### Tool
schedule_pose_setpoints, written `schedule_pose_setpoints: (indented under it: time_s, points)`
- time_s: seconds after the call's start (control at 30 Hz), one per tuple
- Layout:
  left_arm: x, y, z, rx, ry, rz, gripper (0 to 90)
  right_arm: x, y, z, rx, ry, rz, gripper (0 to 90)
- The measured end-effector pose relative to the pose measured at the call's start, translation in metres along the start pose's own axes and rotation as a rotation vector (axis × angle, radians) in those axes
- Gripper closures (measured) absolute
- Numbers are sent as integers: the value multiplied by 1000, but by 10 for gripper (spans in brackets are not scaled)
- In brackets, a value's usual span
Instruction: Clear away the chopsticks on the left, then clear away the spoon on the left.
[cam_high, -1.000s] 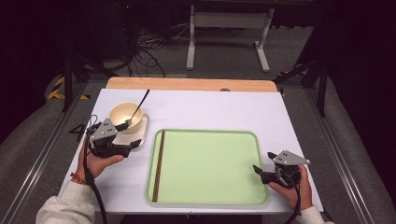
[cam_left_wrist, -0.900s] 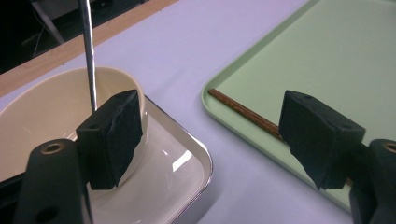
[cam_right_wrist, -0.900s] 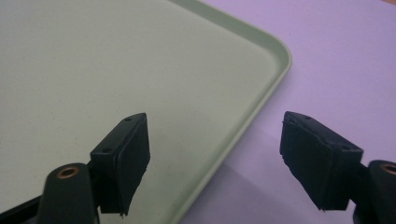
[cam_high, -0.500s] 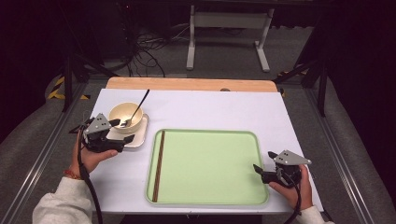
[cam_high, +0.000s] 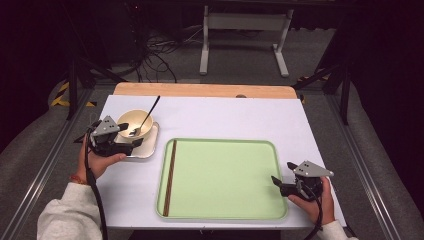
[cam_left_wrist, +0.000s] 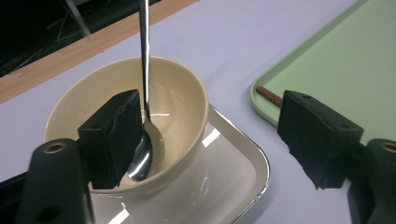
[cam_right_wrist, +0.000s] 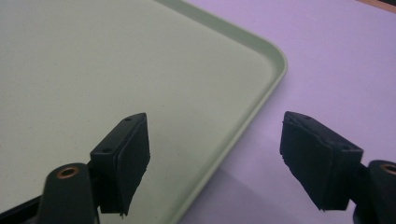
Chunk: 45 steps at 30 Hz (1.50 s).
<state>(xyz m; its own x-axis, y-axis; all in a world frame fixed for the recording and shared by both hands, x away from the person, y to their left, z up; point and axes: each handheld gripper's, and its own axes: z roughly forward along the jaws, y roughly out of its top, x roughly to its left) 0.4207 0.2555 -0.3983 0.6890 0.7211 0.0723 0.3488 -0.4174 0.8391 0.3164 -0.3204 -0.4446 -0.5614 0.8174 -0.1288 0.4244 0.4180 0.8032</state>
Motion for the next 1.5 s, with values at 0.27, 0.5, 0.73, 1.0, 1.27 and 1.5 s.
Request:
schedule_pose_setpoints:
  time_s: [0.27,0.5,0.73,1.0,1.27,1.5]
  points:
    - [7,2,5,-11,23,-27,260,1,0,1,4,2,-2,245]
    - [11,1,13,15,50,-22,297,0,0,2,5,4,-1,245]
    - [19,3,19,32,52,-37,310,0,1,4,9,7,1,246]
    - [30,21,18,49,74,-37,329,5,2,1,-18,20,-31,246]
    - [39,34,38,150,81,-15,355,3,1,4,-10,26,-19,246]
    - [38,38,52,212,89,19,404,3,0,4,-6,31,-15,246]
